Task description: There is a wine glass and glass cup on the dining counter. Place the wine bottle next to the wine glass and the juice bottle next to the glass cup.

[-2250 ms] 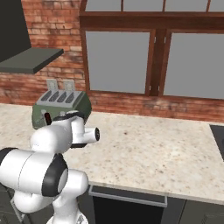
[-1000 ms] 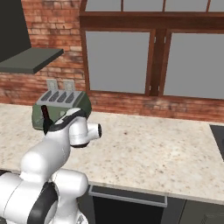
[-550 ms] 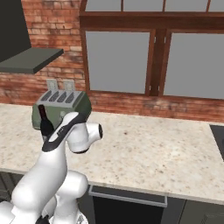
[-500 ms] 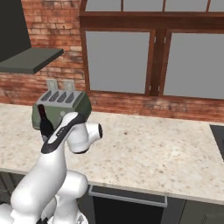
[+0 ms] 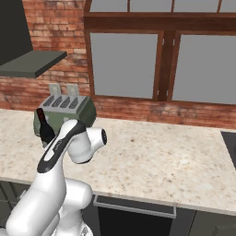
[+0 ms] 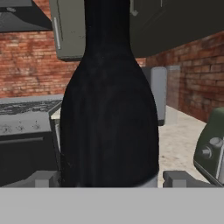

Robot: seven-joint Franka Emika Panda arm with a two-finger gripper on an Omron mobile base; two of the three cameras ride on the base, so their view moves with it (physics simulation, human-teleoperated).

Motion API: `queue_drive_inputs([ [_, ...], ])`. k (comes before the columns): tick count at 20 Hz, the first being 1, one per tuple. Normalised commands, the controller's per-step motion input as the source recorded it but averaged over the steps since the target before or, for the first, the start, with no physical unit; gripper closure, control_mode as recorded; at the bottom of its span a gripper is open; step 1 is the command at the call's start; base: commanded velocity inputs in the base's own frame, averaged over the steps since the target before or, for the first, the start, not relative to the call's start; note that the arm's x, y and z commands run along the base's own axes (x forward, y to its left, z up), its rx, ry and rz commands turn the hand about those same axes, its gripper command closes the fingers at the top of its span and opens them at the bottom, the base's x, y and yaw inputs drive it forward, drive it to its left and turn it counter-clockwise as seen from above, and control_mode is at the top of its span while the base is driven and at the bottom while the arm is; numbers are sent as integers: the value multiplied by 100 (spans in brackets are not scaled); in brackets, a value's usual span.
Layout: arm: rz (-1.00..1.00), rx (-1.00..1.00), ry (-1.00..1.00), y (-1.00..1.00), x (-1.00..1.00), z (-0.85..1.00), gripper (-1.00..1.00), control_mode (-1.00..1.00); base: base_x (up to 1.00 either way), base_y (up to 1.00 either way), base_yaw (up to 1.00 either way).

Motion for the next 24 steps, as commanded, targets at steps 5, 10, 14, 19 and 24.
queue_drive_inputs([
  [5,0,0,0,0,0,0,100,-100,0,0,0],
  [10,0,0,0,0,0,0,100,100,-6,0,0],
  [14,0,0,0,0,0,0,100,100,-45,-2,-1],
  [19,0,0,0,0,0,0,100,100,-65,-9,-7],
  [24,0,0,0,0,0,0,100,100,-75,-15,-15],
])
